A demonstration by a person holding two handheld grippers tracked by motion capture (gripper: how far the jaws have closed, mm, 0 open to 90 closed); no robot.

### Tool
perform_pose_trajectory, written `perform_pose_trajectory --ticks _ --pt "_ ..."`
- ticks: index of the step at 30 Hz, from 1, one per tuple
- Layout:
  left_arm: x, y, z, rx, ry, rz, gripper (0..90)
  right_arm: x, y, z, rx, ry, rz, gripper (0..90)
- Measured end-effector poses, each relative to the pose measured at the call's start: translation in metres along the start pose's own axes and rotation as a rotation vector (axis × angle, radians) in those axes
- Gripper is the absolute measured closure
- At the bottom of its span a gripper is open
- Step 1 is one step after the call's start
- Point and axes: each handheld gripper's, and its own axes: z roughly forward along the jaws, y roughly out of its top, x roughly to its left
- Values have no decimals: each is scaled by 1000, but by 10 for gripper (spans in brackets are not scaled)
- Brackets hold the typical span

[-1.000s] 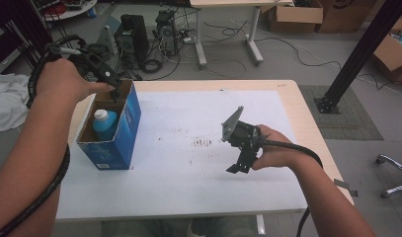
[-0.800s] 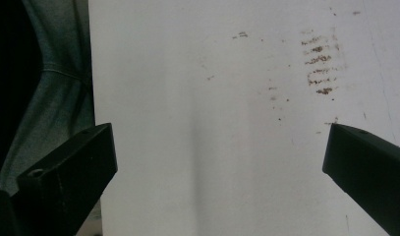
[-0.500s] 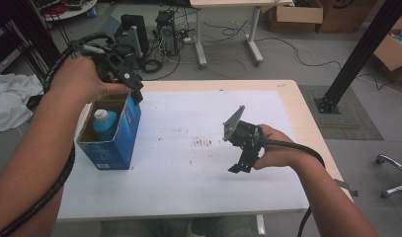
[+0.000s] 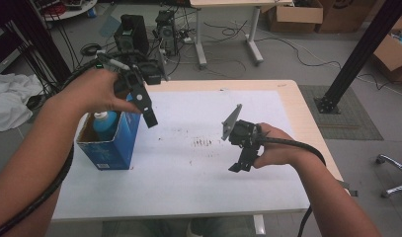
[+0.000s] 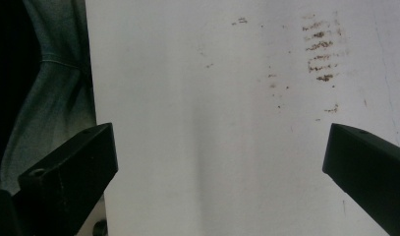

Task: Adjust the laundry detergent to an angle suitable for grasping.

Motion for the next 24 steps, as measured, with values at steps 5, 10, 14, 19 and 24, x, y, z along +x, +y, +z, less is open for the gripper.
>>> perform_pose_trajectory --ticks 5,10,14,19,24 --pt "-9 2 18 53 -30 165 1 -2 4 -3 15 -6 1 0" --pt "-14 5 25 73 -49 220 1 -5 4 -5 22 -7 2 0" --pt "-16 9 27 83 -30 252 2 -7 4 -6 24 -8 -1 0" --pt "-17 14 27 85 -17 268 1 -11 1 -11 23 -14 7 0" --pt "-17 18 31 86 -22 276 1 -12 -1 -11 28 -12 14 0"
